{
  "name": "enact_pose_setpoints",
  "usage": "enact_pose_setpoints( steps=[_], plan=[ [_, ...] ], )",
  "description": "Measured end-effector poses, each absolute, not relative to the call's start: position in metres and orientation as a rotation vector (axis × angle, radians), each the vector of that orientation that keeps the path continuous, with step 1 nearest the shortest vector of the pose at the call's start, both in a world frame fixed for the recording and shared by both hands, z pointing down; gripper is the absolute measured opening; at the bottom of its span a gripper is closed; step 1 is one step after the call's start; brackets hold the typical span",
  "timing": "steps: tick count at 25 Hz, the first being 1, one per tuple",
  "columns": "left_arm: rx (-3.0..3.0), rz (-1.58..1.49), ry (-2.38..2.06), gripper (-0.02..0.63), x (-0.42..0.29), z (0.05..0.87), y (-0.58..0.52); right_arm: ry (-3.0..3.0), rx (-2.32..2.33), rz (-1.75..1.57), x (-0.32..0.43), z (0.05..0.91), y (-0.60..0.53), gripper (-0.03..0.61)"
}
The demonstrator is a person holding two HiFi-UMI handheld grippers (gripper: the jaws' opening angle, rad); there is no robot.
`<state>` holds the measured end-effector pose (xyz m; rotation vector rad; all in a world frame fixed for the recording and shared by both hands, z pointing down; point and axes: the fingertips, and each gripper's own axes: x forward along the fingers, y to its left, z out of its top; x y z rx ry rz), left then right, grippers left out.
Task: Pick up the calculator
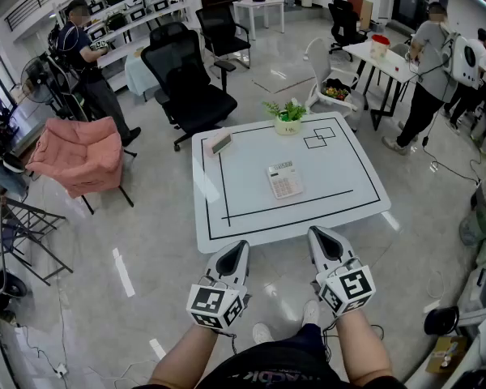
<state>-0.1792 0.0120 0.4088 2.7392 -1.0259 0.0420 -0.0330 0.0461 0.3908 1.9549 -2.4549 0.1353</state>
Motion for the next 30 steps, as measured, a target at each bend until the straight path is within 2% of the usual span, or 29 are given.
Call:
enact_pose_setpoints(
  steps=[11, 13, 14, 16, 17, 30],
  plan=[
    [2.762, 0.026, -0.983, 0.012, -0.177, 0.41, 0.011, -2.492, 1.961, 0.129, -0.036, 0.386, 0.046, 0.002],
    [2.767, 0.033, -0.934, 0.168, -0.172, 0.412, 0.012, -2.537, 1.927, 0.137, -0.04, 0.386, 0.046, 0.025],
    [2.77, 0.042, -0.915, 0.268, -0.169, 0.413, 0.012, -2.567, 1.905, 0.148, -0.041, 0.385, 0.044, 0.087],
    [2.783, 0.07, -0.894, 0.34, -0.164, 0.415, 0.01, -2.608, 1.867, 0.164, -0.044, 0.383, 0.04, 0.221],
    [2.791, 0.082, -0.886, 0.354, -0.162, 0.415, 0.01, -2.616, 1.852, 0.166, -0.044, 0.382, 0.037, 0.235],
    [2.74, 0.112, -0.963, 0.378, -0.117, 0.425, -0.053, -2.692, 1.705, 0.267, 0.005, 0.404, -0.041, 0.239]
  ],
)
